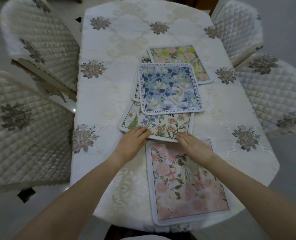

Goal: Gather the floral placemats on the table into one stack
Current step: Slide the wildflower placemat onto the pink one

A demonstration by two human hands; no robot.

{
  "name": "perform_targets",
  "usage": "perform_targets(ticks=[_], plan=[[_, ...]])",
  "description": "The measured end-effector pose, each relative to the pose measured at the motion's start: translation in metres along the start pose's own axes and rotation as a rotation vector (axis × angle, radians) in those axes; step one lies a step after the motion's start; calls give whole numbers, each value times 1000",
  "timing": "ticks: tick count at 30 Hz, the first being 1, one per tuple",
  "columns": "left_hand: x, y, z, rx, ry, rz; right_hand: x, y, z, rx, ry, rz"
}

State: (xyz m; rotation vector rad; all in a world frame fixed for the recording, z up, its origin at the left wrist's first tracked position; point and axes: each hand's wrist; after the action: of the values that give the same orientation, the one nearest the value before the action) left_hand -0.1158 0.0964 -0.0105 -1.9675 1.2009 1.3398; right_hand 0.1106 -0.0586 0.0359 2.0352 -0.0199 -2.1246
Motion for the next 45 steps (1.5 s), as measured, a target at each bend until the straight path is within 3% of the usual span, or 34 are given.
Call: perform_targets(ticks=[13, 27, 33, 37, 45], plan=[[41, 29, -89, -69, -54, 38, -1, 104, -33, -141, 11, -158], [92, 86, -179, -160, -162, 97, 32, 187, -38, -256, -21, -111], [108, 118, -202, -165, -128, 104, 55, 222, -21, -215, 11, -51], [120, 132, -215, -195, -173, 135, 71, 239, -10, -141, -18, 115], [139, 150, -236, -204, -278, 177, 79, 266, 4, -44, -69, 124]])
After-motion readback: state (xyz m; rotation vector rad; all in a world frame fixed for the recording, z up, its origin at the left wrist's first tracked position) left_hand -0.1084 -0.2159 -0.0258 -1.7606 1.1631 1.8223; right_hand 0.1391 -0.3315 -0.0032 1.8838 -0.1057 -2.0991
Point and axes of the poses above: each hand's wrist, its own y-axis away from the middle knuckle, its own x-axis out of the palm, z = x × y, and after that the axes turned 1 degree about y, right-handed
